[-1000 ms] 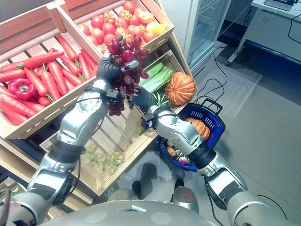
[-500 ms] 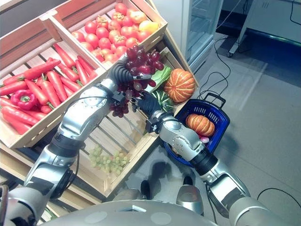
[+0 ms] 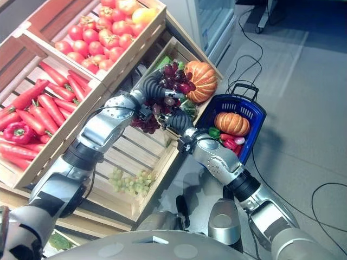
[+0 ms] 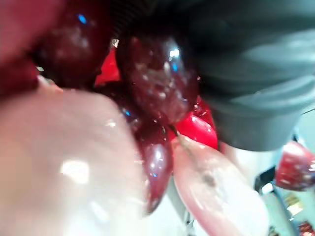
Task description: Pick up fruits and vegetables into the basket
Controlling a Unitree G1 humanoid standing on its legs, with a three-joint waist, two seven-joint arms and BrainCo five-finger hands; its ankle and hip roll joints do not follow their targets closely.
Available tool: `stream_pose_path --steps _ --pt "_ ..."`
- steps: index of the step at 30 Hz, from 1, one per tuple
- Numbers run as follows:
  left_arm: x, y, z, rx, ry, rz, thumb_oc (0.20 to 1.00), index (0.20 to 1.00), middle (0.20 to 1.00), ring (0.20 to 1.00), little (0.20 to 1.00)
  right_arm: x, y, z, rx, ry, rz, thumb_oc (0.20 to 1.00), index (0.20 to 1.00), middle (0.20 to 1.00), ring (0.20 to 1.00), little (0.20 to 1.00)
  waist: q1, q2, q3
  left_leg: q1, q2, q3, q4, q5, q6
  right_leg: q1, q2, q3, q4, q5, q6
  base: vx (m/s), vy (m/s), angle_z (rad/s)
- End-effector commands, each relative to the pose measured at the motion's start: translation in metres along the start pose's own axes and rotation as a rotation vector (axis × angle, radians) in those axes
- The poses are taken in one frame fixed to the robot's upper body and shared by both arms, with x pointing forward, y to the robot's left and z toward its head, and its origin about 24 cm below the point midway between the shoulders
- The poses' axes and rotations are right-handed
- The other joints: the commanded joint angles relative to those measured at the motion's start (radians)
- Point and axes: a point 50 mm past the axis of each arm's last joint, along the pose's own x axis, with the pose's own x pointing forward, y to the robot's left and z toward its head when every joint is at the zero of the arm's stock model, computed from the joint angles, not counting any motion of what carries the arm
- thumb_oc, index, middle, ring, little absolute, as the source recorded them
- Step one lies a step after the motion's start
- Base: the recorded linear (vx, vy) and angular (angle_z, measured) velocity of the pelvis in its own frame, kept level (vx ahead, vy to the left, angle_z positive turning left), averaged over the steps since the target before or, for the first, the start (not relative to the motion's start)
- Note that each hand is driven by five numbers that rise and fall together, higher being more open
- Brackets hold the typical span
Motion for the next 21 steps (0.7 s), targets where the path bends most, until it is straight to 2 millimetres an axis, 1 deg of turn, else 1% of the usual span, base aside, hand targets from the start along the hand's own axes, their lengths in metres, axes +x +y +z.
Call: stream_pose_path --steps 1,6,12,13,16,19,21 --pt "0.000 0.010 -0.010 0.149 0.084 -0.009 1.000 1.000 1.000 1.000 1.000 0.001 0.071 0.120 -0.025 -0.582 0.385 0.200 0.200 0.200 0.200 0.200 -0.021 -0.056 0.044 -0.030 -0.036 0.004 0.080 -0.032 0.010 0.031 -0.023 -0.001 0.090 -0.108 0.008 0.00 0.000 0.00" --pt "-0.002 0.011 -0.017 0.143 0.105 -0.016 1.000 1.000 1.000 1.000 1.000 -0.003 0.055 0.121 -0.049 -0.588 0.348 0.200 0.200 0.200 0.200 0.200 -0.034 -0.042 0.054 -0.039 -0.037 0.008 0.084 -0.027 0.004 0.020 -0.026 -0.001 0.097 -0.111 0.005 0.00 0.005 -0.08" --pt "0.000 0.002 -0.032 0.067 0.152 -0.024 1.000 1.000 1.000 1.000 1.000 -0.006 0.042 0.124 -0.052 -0.606 0.309 0.200 0.200 0.200 0.200 0.200 -0.053 -0.029 0.087 -0.078 -0.039 0.017 0.104 -0.023 0.001 -0.035 -0.029 0.005 0.131 -0.114 0.003 -0.04 0.005 -0.01" --pt "0.000 0.001 -0.032 0.061 0.154 -0.021 1.000 1.000 1.000 1.000 1.000 -0.006 0.042 0.124 -0.053 -0.608 0.307 0.200 0.200 0.200 0.200 0.200 -0.054 -0.029 0.089 -0.082 -0.039 0.018 0.106 -0.022 0.001 -0.041 -0.029 0.006 0.134 -0.114 0.003 -0.08 -0.009 -0.02" --pt "0.002 -0.005 -0.038 -0.004 0.158 0.000 1.000 1.000 1.000 1.000 1.000 -0.008 0.036 0.128 -0.056 -0.632 0.282 0.200 0.200 0.200 0.200 0.200 -0.064 -0.029 0.122 -0.122 -0.040 0.026 0.123 -0.020 0.003 -0.095 -0.026 0.015 0.165 -0.114 0.001 -0.12 -0.025 -0.06" --pt "0.003 -0.012 -0.047 -0.114 0.184 0.014 1.000 1.000 1.000 1.000 1.000 -0.010 0.026 0.129 -0.045 -0.661 0.255 0.200 0.200 0.200 0.200 0.200 -0.072 -0.035 0.154 -0.159 -0.038 0.036 0.140 -0.020 0.006 -0.143 -0.021 0.020 0.193 -0.114 0.000 -0.13 -0.043 -0.10" --pt "0.003 -0.015 -0.054 -0.140 0.207 0.056 1.000 1.000 1.000 1.000 1.000 -0.011 0.022 0.130 -0.039 -0.677 0.248 0.200 0.200 0.200 0.200 0.200 -0.077 -0.038 0.174 -0.182 -0.038 0.041 0.151 -0.018 0.008 -0.171 -0.016 0.022 0.208 -0.112 0.000 -0.10 -0.028 -0.04"
